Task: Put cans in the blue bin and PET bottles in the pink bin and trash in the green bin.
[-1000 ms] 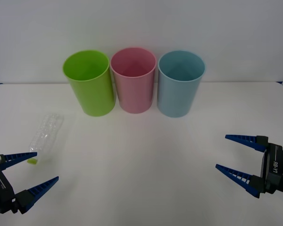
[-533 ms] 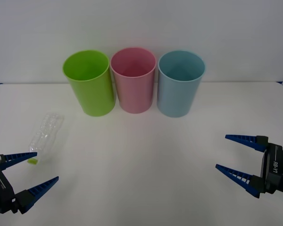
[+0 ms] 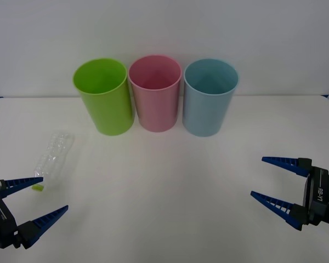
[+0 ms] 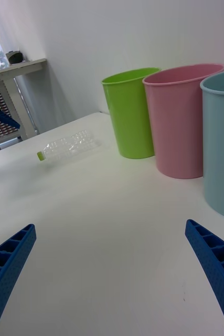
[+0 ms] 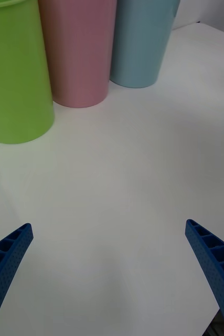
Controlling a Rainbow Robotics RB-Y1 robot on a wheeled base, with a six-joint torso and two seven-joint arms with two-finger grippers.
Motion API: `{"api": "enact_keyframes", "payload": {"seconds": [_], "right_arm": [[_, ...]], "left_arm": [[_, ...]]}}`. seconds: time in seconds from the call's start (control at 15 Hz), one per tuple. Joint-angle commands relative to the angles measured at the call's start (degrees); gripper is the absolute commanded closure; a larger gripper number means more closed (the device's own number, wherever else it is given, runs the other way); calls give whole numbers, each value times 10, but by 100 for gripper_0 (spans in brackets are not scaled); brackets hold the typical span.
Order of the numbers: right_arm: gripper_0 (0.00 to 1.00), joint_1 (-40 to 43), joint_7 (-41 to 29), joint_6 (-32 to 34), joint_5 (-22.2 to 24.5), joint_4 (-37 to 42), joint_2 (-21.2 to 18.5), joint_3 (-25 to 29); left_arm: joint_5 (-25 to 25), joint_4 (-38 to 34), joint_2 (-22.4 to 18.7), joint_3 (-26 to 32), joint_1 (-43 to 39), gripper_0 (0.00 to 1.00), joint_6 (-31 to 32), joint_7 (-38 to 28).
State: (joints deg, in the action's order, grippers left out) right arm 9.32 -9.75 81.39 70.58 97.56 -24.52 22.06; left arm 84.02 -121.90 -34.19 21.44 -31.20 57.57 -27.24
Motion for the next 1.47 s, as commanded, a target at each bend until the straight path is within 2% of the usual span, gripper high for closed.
{"api": "enact_keyframes", "payload": {"seconds": [0.07, 0.27, 0.47, 0.67, 0.87, 1.0, 1.33, 1.4, 1.47], "right_arm": [[2, 0, 0, 0, 0, 0, 0, 0], [2, 0, 0, 0, 0, 0, 0, 0], [1, 0, 0, 0, 0, 0, 0, 0], [2, 0, 0, 0, 0, 0, 0, 0], [1, 0, 0, 0, 0, 0, 0, 0], [1, 0, 0, 0, 0, 0, 0, 0], [2, 0, 0, 0, 0, 0, 0, 0], [2, 0, 0, 0, 0, 0, 0, 0], [2, 0, 0, 0, 0, 0, 0, 0]], "left_arm": [[1, 2, 4, 6, -9, 0, 2, 1], [-2, -4, 6, 23, -25, 0, -2, 3], [21, -2, 5, 23, -29, 0, -25, -11], [80, -6, -23, 3, -40, 1, -86, -115], [82, -7, -71, -25, -40, 1, -156, -231], [88, -15, -94, -19, -29, 1, -157, -284], [287, -26, -142, -15, 19, 2, -155, -451], [321, -26, -158, -13, 36, 5, -120, -509], [335, -26, -163, -9, 42, 6, -100, -540]]}}
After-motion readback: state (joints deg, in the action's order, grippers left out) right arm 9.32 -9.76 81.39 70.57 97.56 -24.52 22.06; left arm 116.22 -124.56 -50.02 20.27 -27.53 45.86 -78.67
